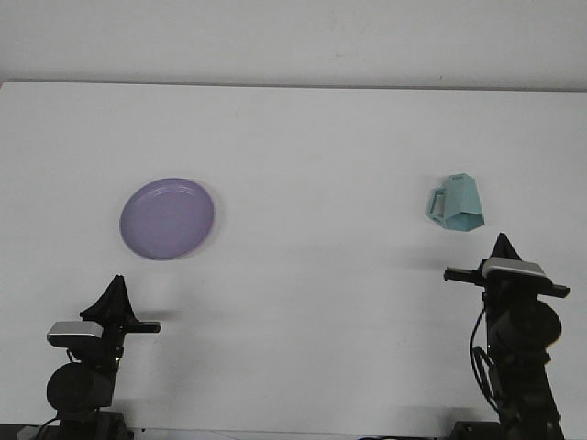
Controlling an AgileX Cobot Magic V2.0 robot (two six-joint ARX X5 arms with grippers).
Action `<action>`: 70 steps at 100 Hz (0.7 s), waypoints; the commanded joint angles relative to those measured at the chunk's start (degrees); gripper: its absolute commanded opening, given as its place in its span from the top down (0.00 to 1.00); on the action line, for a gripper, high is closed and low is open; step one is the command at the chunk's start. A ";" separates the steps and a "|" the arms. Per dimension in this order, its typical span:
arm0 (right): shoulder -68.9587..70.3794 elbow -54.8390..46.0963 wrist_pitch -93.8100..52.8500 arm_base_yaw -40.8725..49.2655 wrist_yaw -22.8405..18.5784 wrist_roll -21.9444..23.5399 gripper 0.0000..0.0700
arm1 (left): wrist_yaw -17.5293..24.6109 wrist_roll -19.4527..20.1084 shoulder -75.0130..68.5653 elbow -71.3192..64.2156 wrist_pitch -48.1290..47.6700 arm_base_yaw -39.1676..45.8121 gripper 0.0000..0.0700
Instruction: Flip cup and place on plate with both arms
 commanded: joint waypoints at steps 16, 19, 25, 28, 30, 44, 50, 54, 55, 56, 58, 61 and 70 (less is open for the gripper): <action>17.55 -0.02 9.09 -4.94 -4.87 -8.79 0.41 | -0.17 -0.17 -0.07 -1.11 0.70 -0.09 0.98; 19.82 -0.02 11.17 -5.79 -5.81 -9.70 0.41 | -0.17 -0.15 -0.07 -1.11 0.68 -0.09 0.98; 24.22 -0.02 16.17 -7.39 -8.11 -11.17 0.41 | -0.17 -0.17 -0.07 -1.11 0.68 -0.09 0.98; 26.45 -0.02 18.60 -8.13 -9.09 -11.82 0.41 | -0.17 -0.15 -0.07 -1.11 0.68 -0.09 0.98; 27.91 -0.02 20.20 -8.61 -9.70 -12.17 0.41 | -0.17 -0.17 -0.07 -1.11 0.68 -0.09 0.98; 38.25 -0.02 29.88 -11.50 -12.28 -16.06 0.38 | -0.17 -0.17 -0.07 -1.11 0.66 -0.09 0.98; 42.49 0.00 34.32 -12.44 -13.31 -17.44 0.38 | -0.17 -0.17 -0.07 -1.11 0.68 -0.09 0.98; 45.20 0.17 37.29 -13.03 -13.97 -18.01 0.38 | -0.17 -0.15 -0.07 -1.11 0.66 -0.09 0.98; 45.88 0.26 37.97 -13.18 -14.05 -18.12 0.38 | -0.17 -0.15 -0.07 -1.11 0.66 -0.09 0.98; 46.56 0.33 38.66 -13.35 -14.12 -18.25 0.38 | -0.17 -0.15 -0.07 -1.11 0.66 -0.09 0.98; 47.87 0.52 40.04 -13.64 -14.16 -18.49 0.38 | -0.17 -0.15 -0.07 -1.11 0.66 -0.09 0.98; 49.79 0.98 41.64 -13.97 -14.16 -18.73 0.38 | -0.17 -0.15 -0.07 -1.11 0.66 -0.09 0.98; 54.90 3.52 43.36 -14.88 -14.91 -18.78 0.38 | -0.17 -0.15 -0.07 -1.11 0.59 -0.09 0.98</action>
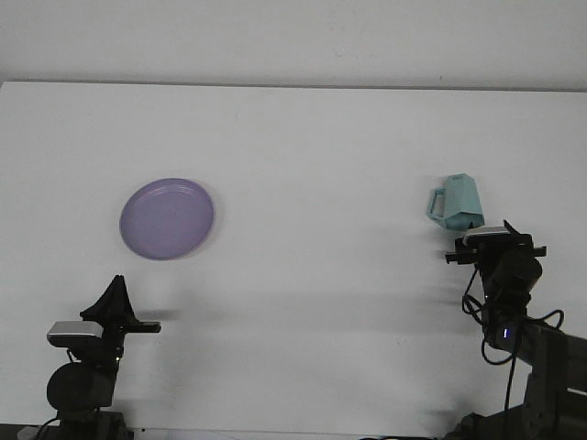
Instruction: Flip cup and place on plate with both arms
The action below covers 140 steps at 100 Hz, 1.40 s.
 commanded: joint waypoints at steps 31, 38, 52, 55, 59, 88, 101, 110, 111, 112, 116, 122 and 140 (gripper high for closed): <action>15.50 14.21 1.20 -1.36 -4.63 -2.67 0.38 | -0.17 -0.15 -0.07 -1.11 0.55 -0.09 0.98; 17.16 16.24 1.18 -1.36 -5.49 -3.06 0.38 | -0.17 -0.15 -0.07 -1.11 0.55 -0.09 0.98; 19.45 19.10 0.79 -1.36 -6.45 -3.08 0.39 | -0.17 -0.15 -0.07 -1.11 0.55 -0.09 0.98; 19.67 19.37 0.79 -1.36 -6.58 -3.08 0.42 | -0.17 -0.15 -0.07 -1.11 0.55 -0.09 0.98; 19.80 19.54 0.81 -1.36 -7.30 -3.17 0.48 | -0.17 -0.15 -0.07 -1.11 0.52 -0.09 0.98; 19.67 19.74 0.79 -1.42 -9.44 -1.99 0.99 | -0.17 -0.15 -0.07 -1.11 0.55 -0.09 0.98; 16.85 19.71 -1.18 -1.40 -10.43 2.93 0.99 | -0.17 -0.15 -0.07 -1.11 0.59 -0.09 0.98; 12.66 19.71 -5.95 -1.14 -11.08 6.58 0.99 | -0.17 -0.15 -0.07 -1.11 0.61 -0.09 0.98; 12.13 19.71 -6.67 -1.09 -11.17 6.99 0.99 | -0.17 -0.15 -0.07 -1.11 0.61 -0.09 0.98; 11.56 19.71 -7.43 -1.07 -11.28 7.45 0.99 | -0.17 -0.15 -0.07 -1.11 0.61 -0.09 0.98; 9.09 19.71 -10.56 -0.85 -11.89 9.31 0.99 | -0.17 -0.15 -0.07 -1.11 0.61 -0.09 0.98; 4.94 19.71 -15.61 -0.24 -12.02 11.96 0.99 | -0.17 -0.15 -0.07 -1.11 0.61 -0.09 0.98; -10.38 19.74 -33.57 3.80 -11.98 17.99 0.99 | -0.17 -0.15 -0.07 -1.11 0.61 -0.09 0.98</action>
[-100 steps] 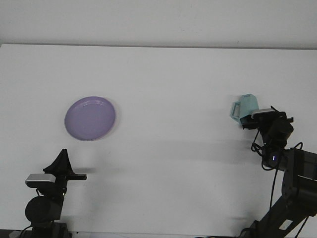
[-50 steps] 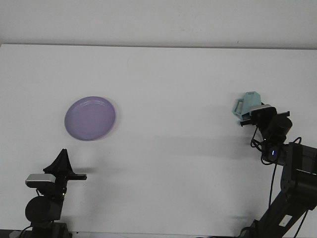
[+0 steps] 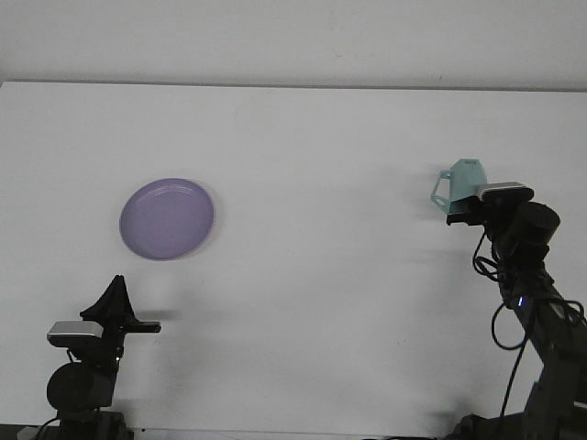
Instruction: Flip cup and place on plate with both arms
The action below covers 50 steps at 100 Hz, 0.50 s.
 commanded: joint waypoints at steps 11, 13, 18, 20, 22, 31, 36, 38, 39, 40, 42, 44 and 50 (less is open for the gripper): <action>-13.77 1.75 -19.43 6.21 -0.37 9.42 0.99 | -0.17 -0.15 -0.07 -1.11 0.59 -0.09 0.98; -15.23 2.14 -22.40 7.30 -0.39 9.94 0.99 | -0.17 -0.15 -0.07 -1.11 0.59 -0.09 0.98; -18.08 3.58 -29.90 10.16 -0.37 10.82 0.99 | -0.20 -0.13 -0.07 -1.11 0.63 -0.09 0.98; -18.93 4.31 -32.92 11.50 -0.37 10.95 0.99 | -0.26 -0.11 -0.07 -1.11 0.66 -0.09 0.98; -19.67 5.07 -35.87 12.87 -0.37 10.97 0.99 | -0.31 -0.11 -0.07 -1.11 0.68 -0.09 0.98; -20.70 9.22 -48.72 19.82 -0.35 10.88 0.99 | -0.31 -0.09 -0.07 -1.11 0.68 -0.09 0.98; -20.28 11.52 -54.77 24.02 -0.13 10.36 0.99 | -0.31 -0.13 -0.07 -1.11 0.68 -0.09 0.98; -19.82 12.39 -56.74 25.64 -0.13 10.29 0.99 | -0.31 -0.15 -0.07 -1.11 0.68 -0.09 0.98; -19.52 12.87 -57.70 26.53 -0.13 10.25 0.99 | -0.31 -0.15 -0.07 -1.11 0.68 -0.09 0.98; -19.21 13.33 -58.62 27.34 -0.13 10.23 0.99 | -0.31 -0.15 -0.07 -1.11 0.70 -0.09 0.98; -18.67 14.12 -60.19 28.98 -0.13 10.21 0.99 | -0.31 -0.15 -0.07 -1.11 0.72 -0.09 0.98; -18.08 14.88 -61.68 30.58 -0.09 10.14 0.99 | -0.31 -0.15 -0.07 -1.11 0.74 -0.09 0.98; -15.80 17.29 -65.46 35.36 0.22 9.25 0.99 | -0.31 -0.17 -0.07 -1.11 0.79 -0.11 0.98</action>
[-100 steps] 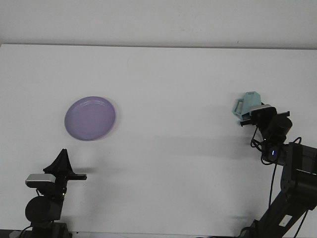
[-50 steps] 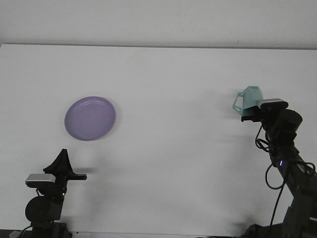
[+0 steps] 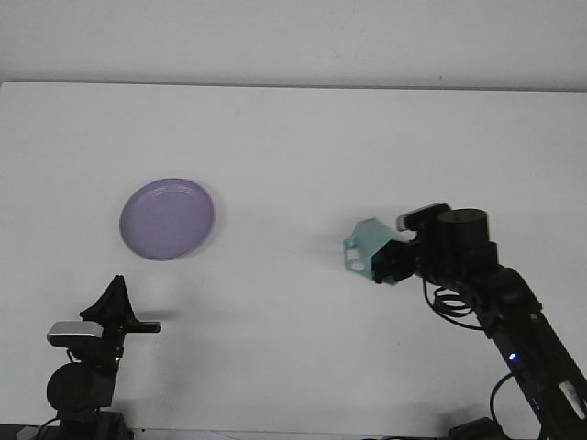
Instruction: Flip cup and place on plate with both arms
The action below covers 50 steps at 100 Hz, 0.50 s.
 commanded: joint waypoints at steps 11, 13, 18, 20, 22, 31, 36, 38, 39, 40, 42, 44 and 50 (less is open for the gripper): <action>8.20 7.82 -8.37 11.54 3.52 -0.92 0.99 | -0.28 -0.15 -0.07 -1.11 0.76 -0.09 0.98; 9.40 8.81 -9.35 12.52 4.04 -0.94 0.99 | -0.28 -0.15 -0.07 -1.11 0.76 -0.09 0.98; 12.94 11.61 -12.26 14.67 4.76 -1.03 0.99 | -0.28 -0.15 -0.07 -1.11 0.76 -0.09 0.98; 14.40 12.79 -13.46 15.30 4.79 -1.16 0.99 | -0.28 -0.15 -0.07 -1.11 0.74 -0.09 0.98; 15.82 13.92 -14.73 15.89 4.76 -1.22 0.99 | -0.28 -0.15 -0.07 -1.11 0.74 -0.09 0.98; 22.16 18.93 -19.65 18.10 4.85 -2.29 0.99 | -0.28 -0.15 -0.07 -1.11 0.74 -0.09 0.98; 25.40 21.38 -22.03 19.08 4.90 -2.58 0.99 | -0.28 -0.15 -0.07 -1.11 0.74 -0.09 0.98; 26.60 22.23 -22.86 19.41 4.87 -2.71 0.99 | -0.28 -0.15 -0.07 -1.11 0.74 -0.09 0.98; 27.21 22.64 -23.23 19.56 4.87 -2.75 0.99 | -0.28 -0.15 -0.07 -1.11 0.74 -0.09 0.98; 27.78 23.04 -23.61 19.71 4.87 -2.82 0.99 | -0.28 -0.15 -0.07 -1.11 0.74 -0.09 0.98; 28.87 23.76 -24.26 19.98 4.90 -2.99 0.99 | -0.28 -0.15 -0.07 -1.11 0.74 -0.09 0.98; 29.99 24.46 -24.83 20.22 4.90 -3.32 0.99 | -0.28 -0.15 -0.07 -1.11 0.74 -0.09 0.98; 32.65 25.99 -26.34 20.92 4.92 -4.02 0.99 | -0.28 -0.15 -0.07 -1.11 0.74 -0.09 0.98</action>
